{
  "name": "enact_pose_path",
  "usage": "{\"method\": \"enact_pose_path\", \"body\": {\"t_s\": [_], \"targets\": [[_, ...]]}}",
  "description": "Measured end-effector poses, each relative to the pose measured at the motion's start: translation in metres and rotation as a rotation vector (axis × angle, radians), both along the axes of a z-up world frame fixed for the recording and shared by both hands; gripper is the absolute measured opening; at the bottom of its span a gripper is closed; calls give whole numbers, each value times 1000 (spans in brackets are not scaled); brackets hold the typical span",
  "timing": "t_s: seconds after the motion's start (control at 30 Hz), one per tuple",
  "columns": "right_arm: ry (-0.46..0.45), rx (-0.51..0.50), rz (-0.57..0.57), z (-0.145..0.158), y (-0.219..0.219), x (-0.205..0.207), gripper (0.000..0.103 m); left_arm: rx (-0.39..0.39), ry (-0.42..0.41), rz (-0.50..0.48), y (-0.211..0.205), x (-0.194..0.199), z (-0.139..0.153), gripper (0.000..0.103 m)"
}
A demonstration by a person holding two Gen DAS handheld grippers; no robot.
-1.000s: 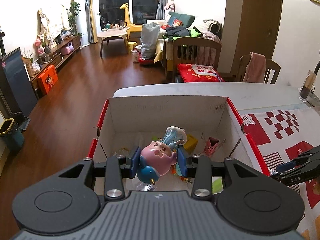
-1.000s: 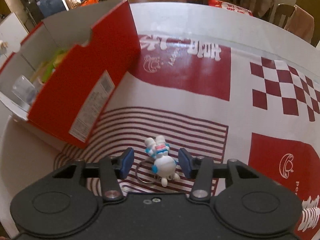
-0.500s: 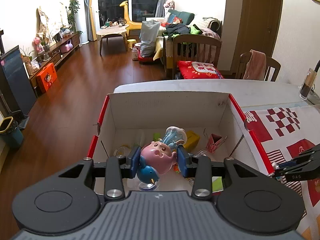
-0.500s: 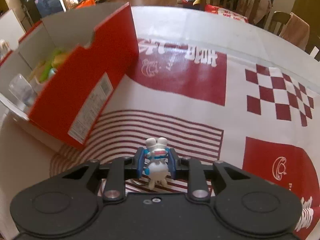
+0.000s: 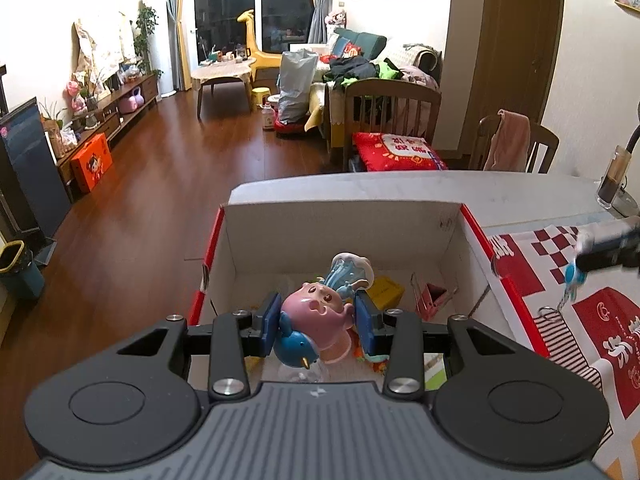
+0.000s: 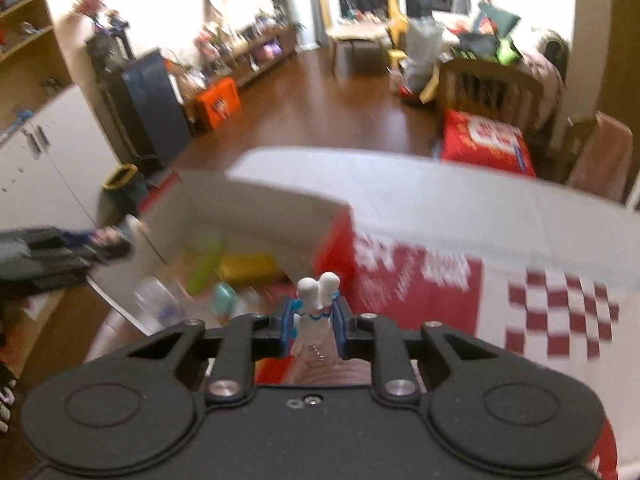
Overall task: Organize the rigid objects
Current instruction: 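Carry pig figure and rabbit keychain into the shoebox and open both tools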
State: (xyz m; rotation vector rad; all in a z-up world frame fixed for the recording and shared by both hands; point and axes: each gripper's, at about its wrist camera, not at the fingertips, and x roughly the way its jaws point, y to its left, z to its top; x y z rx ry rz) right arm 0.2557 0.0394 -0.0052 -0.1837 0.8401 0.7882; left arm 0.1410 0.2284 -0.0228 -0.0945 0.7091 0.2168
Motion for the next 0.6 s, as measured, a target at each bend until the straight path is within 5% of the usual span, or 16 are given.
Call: {"method": "enact_pose_path", "body": {"t_s": [0.17,0.6], "targets": [[-35,8,69,11,38,-2,20,9,-2,-6,11,10,7,38],[90,-102,121,-65,111,-9,20,24,137,-10,33,59,-38,38]]}}
